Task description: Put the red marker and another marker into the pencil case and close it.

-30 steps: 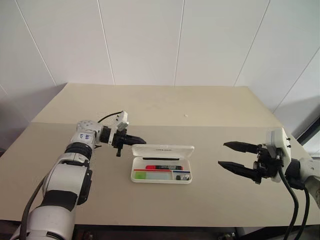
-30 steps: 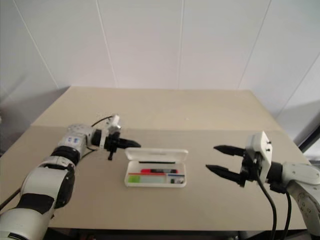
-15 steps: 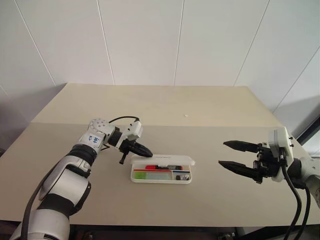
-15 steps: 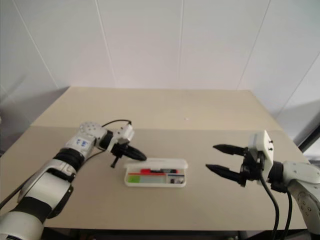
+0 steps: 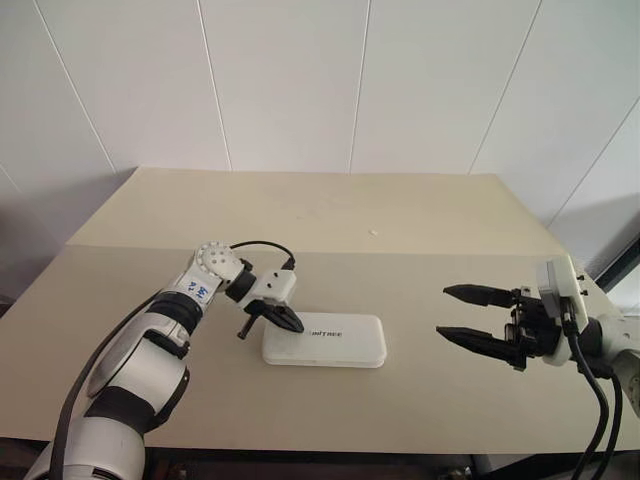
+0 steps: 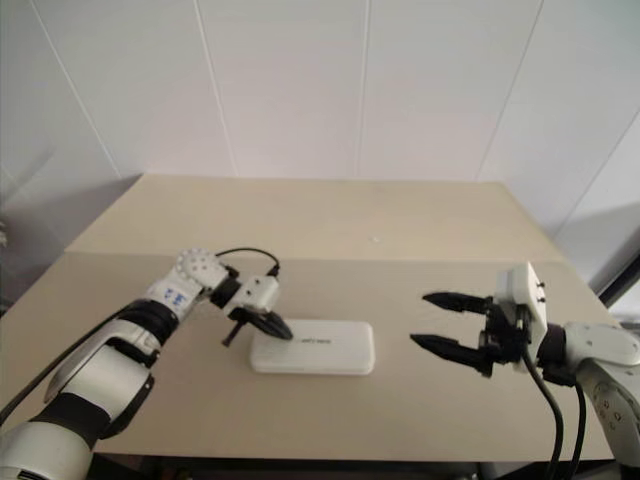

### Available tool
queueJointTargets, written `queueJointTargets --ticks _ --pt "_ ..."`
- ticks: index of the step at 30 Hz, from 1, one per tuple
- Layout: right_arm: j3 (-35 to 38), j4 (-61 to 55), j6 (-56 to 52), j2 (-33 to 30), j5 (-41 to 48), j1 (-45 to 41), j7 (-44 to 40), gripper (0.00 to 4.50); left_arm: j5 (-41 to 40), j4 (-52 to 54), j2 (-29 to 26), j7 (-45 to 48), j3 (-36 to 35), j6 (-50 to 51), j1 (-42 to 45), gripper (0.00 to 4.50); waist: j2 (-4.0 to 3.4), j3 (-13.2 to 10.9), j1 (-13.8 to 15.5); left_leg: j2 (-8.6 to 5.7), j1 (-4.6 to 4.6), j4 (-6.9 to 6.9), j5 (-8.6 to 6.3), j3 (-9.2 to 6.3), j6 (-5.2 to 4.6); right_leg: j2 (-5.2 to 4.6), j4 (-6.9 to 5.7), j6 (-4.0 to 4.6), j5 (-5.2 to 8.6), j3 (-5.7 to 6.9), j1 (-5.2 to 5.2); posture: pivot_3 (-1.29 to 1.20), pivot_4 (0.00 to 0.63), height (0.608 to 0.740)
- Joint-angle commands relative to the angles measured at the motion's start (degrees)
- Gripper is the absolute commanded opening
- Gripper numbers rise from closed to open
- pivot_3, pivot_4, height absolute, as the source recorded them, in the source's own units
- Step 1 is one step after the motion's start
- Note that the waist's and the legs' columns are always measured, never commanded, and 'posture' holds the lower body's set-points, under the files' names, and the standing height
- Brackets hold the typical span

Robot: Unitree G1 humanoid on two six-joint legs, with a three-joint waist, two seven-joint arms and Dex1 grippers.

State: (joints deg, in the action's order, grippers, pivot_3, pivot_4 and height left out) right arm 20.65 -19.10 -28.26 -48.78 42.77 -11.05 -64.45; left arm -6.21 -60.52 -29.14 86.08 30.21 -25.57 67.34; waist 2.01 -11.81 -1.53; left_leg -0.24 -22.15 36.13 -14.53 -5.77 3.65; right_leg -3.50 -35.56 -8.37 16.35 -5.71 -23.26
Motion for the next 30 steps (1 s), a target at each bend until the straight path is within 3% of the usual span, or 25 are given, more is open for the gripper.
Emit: queueJointTargets --ticks 1,6,12,17,19,22,25,30 --pt "0.56 -0.10 1.33 -0.14 0.59 -0.97 -0.30 4.50 6.12 -1.39 1.00 5.77 1.61 -2.82 -1.69 0.02 -0.01 0.00 -0.01 0.00 0.01 0.01 0.00 0.00 0.00 0.00 0.00 0.00 0.00 0.00 0.01 0.00 0.150 0.740" --pt "0.28 -0.03 1.97 -0.20 0.03 -0.51 -0.01 4.50 7.74 -2.30 2.51 2.69 -0.87 -5.88 -1.67 0.02 -0.08 0.06 0.09 0.00 0.07 0.01 0.00 0.00 0.00 0.00 0.03 0.00 0.00 0.00 0.10 0.00 0.150 0.740" --pt "0.45 -0.32 2.09 -0.36 -0.21 0.33 0.20 4.50 -3.92 0.02 5.33 3.16 -15.20 2.28 -1.34 0.02 -0.02 0.01 0.03 -0.01 -0.03 0.06 0.01 -0.02 -0.01 0.00 0.03 -0.04 -0.02 0.00 0.06 0.00 0.150 0.740" --pt "0.49 0.07 2.17 -0.65 -0.38 0.45 -0.12 4.50 -6.77 3.39 4.84 1.92 -21.42 6.60 -3.68 0.02 -0.01 0.00 -0.19 0.01 -0.17 -0.07 0.00 -0.02 -0.02 0.01 -0.08 -0.04 -0.02 0.00 -0.25 0.00 0.150 0.740" --pt "0.32 0.58 2.25 -0.76 -0.68 0.09 -0.43 4.50 -11.39 7.02 5.61 -0.76 -26.75 9.09 -5.32 0.02 -0.01 -0.01 -0.10 0.02 -0.16 -0.08 0.00 -0.02 -0.02 0.01 -0.10 -0.03 0.00 0.00 -0.25 0.00 0.150 0.740" --pt "-0.29 1.45 2.20 -1.22 -1.04 -0.75 -1.21 4.50 -16.46 16.86 2.44 3.10 -30.29 14.48 -12.44 0.58 -0.02 0.00 -0.34 0.02 -0.17 -0.04 0.00 -0.01 -0.02 -0.01 -0.10 -0.03 -0.01 0.00 -0.23 0.00 0.150 0.740" --pt "-0.75 2.70 2.43 -1.61 -1.45 -1.64 -2.25 4.50 -19.41 25.38 -1.30 6.42 -29.50 17.99 -19.28 1.51 -0.03 -0.01 -0.56 0.06 -0.06 -0.12 0.00 0.03 -0.02 0.02 -0.14 -0.02 0.00 -0.07 -0.24 0.00 0.150 0.740" --pt "-1.88 5.36 2.99 -2.38 -2.15 -3.89 -4.11 4.50 -25.19 27.63 -5.93 6.42 -30.88 19.45 -24.30 3.02 -0.04 -0.02 0.14 0.03 -0.06 0.04 0.00 0.00 -0.01 -0.01 -0.20 0.00 -0.01 -0.04 -0.18 0.00 0.150 0.740"
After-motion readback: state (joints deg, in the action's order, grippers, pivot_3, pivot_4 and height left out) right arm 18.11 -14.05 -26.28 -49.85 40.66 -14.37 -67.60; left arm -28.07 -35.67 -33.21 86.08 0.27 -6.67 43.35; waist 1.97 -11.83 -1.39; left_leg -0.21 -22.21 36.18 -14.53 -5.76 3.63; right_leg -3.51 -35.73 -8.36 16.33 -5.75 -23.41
